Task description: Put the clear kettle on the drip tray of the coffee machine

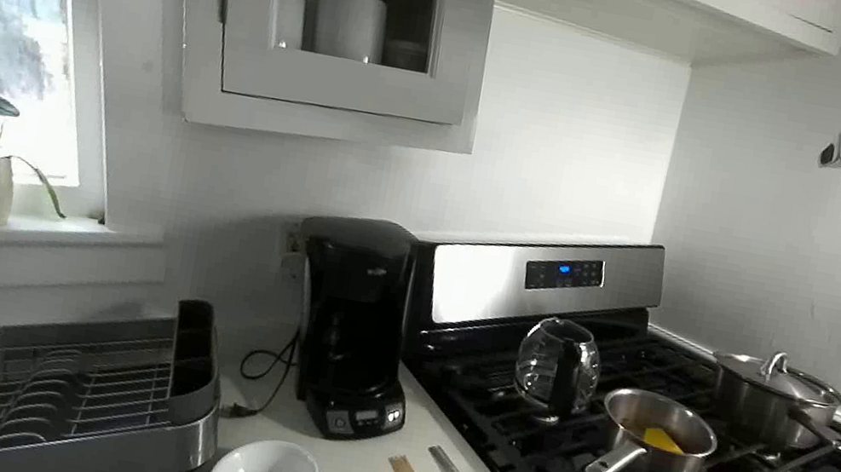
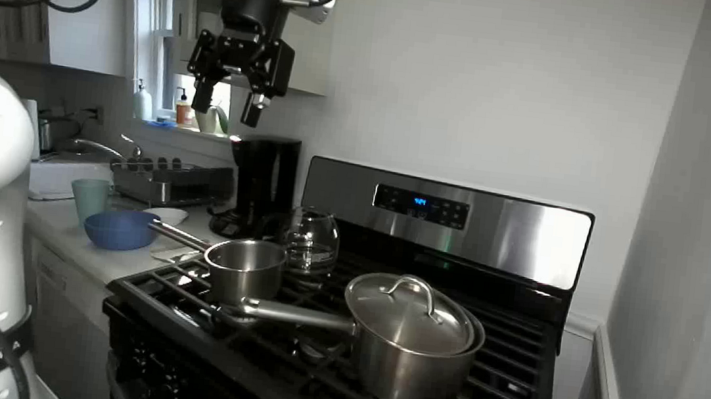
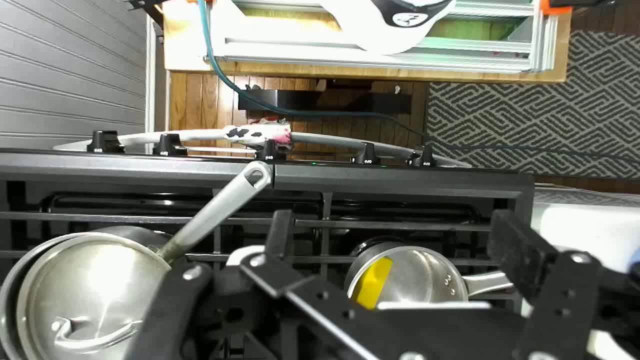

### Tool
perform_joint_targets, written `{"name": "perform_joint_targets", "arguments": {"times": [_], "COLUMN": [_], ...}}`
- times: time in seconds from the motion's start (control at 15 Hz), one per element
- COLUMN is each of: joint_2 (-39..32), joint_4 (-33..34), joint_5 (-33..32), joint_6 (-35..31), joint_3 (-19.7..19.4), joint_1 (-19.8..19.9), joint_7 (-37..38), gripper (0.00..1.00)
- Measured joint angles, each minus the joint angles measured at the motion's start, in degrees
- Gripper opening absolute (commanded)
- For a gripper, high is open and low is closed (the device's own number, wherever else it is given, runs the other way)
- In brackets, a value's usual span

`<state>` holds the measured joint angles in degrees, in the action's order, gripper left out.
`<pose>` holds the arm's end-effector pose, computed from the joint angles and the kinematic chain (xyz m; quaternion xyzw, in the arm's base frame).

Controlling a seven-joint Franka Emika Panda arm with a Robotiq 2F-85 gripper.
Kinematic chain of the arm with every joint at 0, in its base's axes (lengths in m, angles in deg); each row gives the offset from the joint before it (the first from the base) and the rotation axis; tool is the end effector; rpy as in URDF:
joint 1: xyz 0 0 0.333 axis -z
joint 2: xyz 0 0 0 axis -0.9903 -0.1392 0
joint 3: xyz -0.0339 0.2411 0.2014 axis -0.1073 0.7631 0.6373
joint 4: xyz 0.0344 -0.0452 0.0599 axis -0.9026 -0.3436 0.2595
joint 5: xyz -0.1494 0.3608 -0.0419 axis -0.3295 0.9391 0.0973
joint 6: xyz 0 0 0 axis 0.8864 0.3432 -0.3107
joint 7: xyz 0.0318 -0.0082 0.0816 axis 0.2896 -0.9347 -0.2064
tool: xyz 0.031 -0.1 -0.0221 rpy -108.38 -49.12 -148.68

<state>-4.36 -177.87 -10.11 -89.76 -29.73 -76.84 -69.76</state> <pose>0.2688 -0.0973 0.5226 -0.9929 -0.0046 0.1156 0.0258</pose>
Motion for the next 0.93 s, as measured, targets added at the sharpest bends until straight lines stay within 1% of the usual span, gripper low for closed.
{"name": "perform_joint_targets", "arguments": {"times": [0.6, 0.73, 0.8, 0.93], "joint_2": [0.0, -0.3, -0.7, -1.8], "joint_4": [0.0, -0.1, -0.4, -1.7], "joint_5": [0.0, 1.2, 3.0, 7.4], "joint_6": [0.0, -0.9, -2.0, -4.7], "joint_3": [0.0, 0.3, 1.0, 4.0], "joint_1": [0.0, -0.1, -0.2, -1.0], "joint_7": [0.0, 2.4, 4.8, 10.2], "gripper": [1.0, 1.0, 1.0, 1.0]}}
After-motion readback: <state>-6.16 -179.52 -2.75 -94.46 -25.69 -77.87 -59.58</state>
